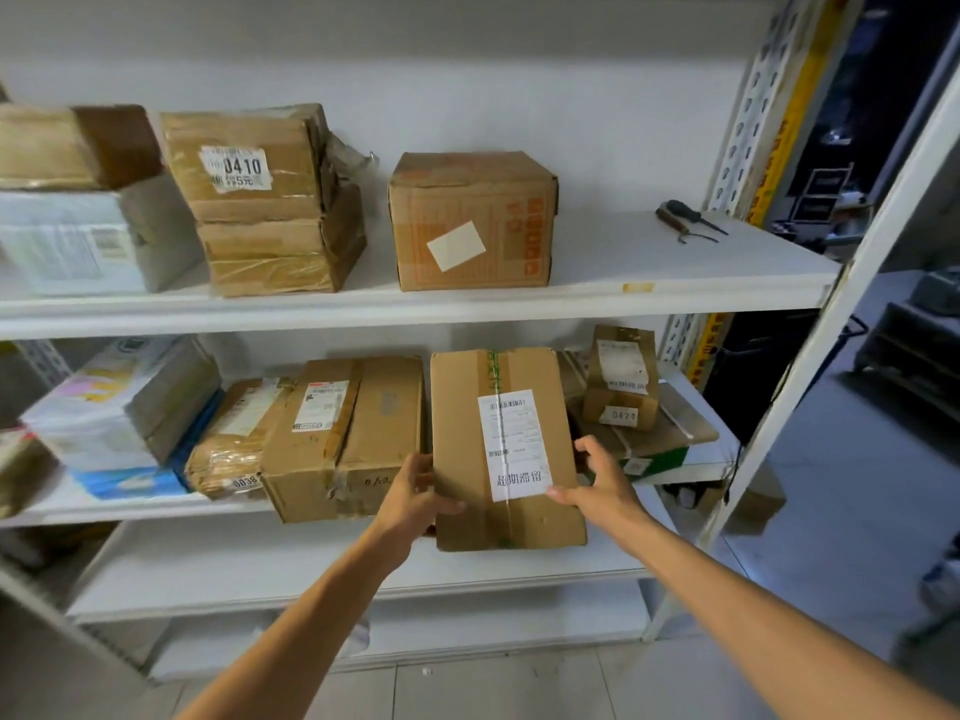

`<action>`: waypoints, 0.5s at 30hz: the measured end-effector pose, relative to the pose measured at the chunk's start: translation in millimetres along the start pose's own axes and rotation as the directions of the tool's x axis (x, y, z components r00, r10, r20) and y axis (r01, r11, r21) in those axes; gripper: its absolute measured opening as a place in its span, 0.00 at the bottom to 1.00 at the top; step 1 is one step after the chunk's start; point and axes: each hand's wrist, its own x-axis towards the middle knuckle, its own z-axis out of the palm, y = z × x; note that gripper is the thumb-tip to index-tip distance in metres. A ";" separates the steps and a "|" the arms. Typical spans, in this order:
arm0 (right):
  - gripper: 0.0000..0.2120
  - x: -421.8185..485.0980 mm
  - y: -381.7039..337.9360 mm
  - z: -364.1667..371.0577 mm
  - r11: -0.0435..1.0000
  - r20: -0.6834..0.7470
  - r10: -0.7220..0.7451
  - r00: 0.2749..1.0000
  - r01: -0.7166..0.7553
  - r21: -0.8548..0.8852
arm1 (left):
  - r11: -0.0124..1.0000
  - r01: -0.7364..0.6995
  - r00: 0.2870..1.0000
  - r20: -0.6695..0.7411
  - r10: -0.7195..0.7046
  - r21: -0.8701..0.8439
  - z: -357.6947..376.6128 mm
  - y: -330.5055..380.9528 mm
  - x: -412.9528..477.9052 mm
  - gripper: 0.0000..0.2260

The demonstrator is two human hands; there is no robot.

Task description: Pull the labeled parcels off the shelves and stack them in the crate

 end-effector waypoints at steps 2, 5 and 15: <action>0.24 -1.8 5.3 1.9 1.000 -0.004 0.014 1.000 -0.014 0.001 | 1.000 -0.006 1.000 -0.004 0.006 0.018 -2.0 -1.7 -2.1 0.24; 0.20 -2.5 12.1 5.2 0.999 -0.031 0.052 0.998 -0.052 -0.009 | 0.999 -0.014 1.000 -0.017 0.015 0.041 -2.9 -0.8 -4.5 0.22; 0.21 -8.6 -0.1 -1.2 0.995 -0.047 0.025 0.999 -0.021 0.098 | 0.995 -0.058 0.997 -0.046 0.061 0.079 -6.7 -0.1 -1.7 0.17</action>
